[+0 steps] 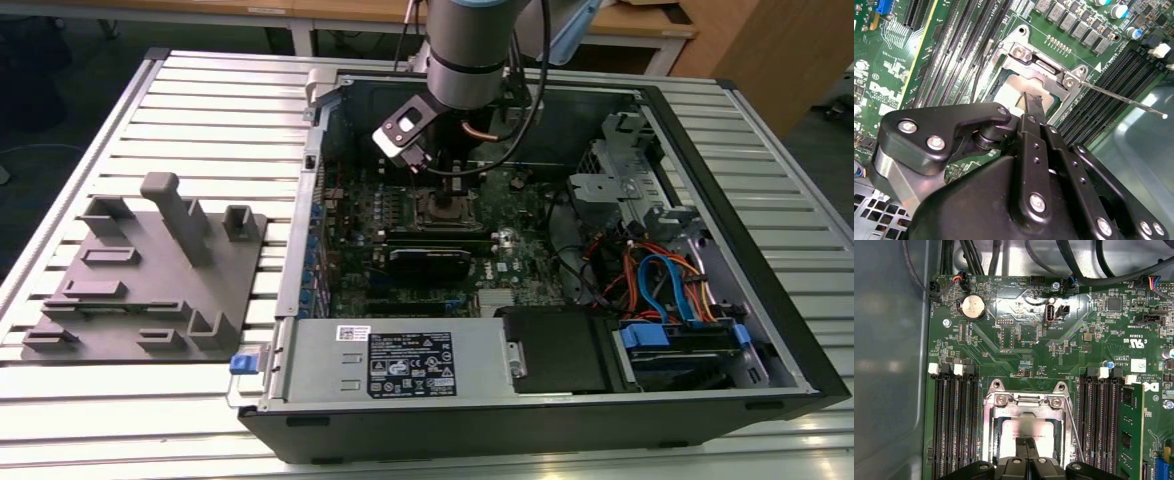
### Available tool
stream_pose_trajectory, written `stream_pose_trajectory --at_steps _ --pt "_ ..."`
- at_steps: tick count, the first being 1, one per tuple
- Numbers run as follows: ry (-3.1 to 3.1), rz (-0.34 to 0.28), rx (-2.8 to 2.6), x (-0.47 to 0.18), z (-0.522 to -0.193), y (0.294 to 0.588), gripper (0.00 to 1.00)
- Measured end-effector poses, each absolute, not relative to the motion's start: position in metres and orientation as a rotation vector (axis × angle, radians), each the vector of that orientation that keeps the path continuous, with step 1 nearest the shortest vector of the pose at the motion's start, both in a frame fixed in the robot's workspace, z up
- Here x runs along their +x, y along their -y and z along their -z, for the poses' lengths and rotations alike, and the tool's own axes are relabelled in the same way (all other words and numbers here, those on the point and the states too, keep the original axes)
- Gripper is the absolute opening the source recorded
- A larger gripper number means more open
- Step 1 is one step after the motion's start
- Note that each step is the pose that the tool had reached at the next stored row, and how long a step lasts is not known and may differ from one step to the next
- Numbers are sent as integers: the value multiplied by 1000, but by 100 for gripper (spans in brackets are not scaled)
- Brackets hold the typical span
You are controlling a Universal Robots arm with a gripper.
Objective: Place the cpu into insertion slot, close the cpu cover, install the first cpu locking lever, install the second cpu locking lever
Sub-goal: 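Install the first cpu locking lever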
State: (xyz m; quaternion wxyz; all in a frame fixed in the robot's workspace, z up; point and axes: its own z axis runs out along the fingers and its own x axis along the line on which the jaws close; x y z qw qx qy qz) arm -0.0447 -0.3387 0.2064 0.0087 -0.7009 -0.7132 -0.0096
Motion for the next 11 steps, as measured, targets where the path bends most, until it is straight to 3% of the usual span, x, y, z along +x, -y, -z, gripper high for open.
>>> stream_pose_trajectory --at_steps 11 --pt "2234 17 -2195 -45 -225 339 10"
